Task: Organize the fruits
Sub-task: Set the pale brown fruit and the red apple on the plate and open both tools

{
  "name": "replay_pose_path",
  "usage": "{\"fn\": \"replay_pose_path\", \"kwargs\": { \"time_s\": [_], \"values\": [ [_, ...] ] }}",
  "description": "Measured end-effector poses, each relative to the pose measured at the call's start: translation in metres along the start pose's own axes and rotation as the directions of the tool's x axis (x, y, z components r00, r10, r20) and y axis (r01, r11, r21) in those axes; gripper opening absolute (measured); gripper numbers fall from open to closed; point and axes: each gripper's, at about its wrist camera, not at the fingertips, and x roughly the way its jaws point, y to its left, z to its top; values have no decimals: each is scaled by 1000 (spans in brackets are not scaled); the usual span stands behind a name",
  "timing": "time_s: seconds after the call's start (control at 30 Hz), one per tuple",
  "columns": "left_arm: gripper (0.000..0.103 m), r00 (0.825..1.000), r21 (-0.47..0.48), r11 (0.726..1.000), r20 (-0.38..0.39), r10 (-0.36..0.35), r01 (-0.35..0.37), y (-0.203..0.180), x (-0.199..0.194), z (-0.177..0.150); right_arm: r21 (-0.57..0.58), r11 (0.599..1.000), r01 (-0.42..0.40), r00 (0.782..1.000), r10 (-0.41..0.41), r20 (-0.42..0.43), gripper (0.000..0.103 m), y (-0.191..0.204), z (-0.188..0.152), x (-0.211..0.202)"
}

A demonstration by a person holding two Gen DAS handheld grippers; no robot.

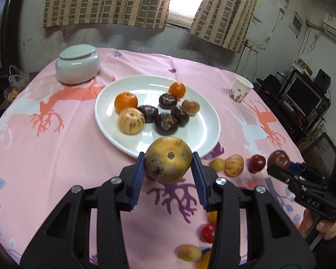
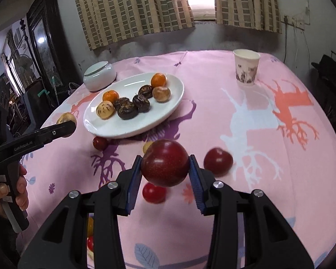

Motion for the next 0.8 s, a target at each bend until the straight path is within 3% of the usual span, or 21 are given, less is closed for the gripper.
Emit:
{"fn": "replay_pose_path", "kwargs": {
  "time_s": [0.1, 0.23, 0.37, 0.53, 0.57, 0.63, 0.7, 0.8],
  "values": [
    [42, 1000, -28, 1000, -7, 0, -1, 5, 11, 13, -44, 998, 37, 999, -36, 19, 42, 11, 26, 18],
    [42, 998, -49, 997, -27, 55, -56, 10, 37, 28, -87, 995, 56, 998, -58, -16, 42, 24, 51, 64],
    [42, 995, -84, 994, -85, 60, -68, 18, 65, 31, -98, 995, 35, 994, -45, -100, 42, 36, 56, 104],
    [43, 993, -96, 993, -105, 60, -70, 22, 82, 28, -96, 995, 17, 991, -29, -130, 42, 42, 56, 126],
    [44, 993, -103, 992, -98, 66, -76, 22, 83, 28, -91, 996, 17, 991, -29, -132, 44, 41, 57, 128],
    [60, 994, -115, 990, -71, 80, -88, 23, 81, 29, -110, 993, 34, 993, -46, -107, 48, 43, 57, 127],
    [62, 996, -142, 987, -55, 73, -80, 26, 75, 29, -112, 991, 67, 996, -73, -53, 61, 44, 56, 117],
    [68, 997, -196, 978, -35, 62, -67, 34, 62, 28, -104, 994, 28, 999, -31, -24, 61, 41, 57, 101]
  ]
}}
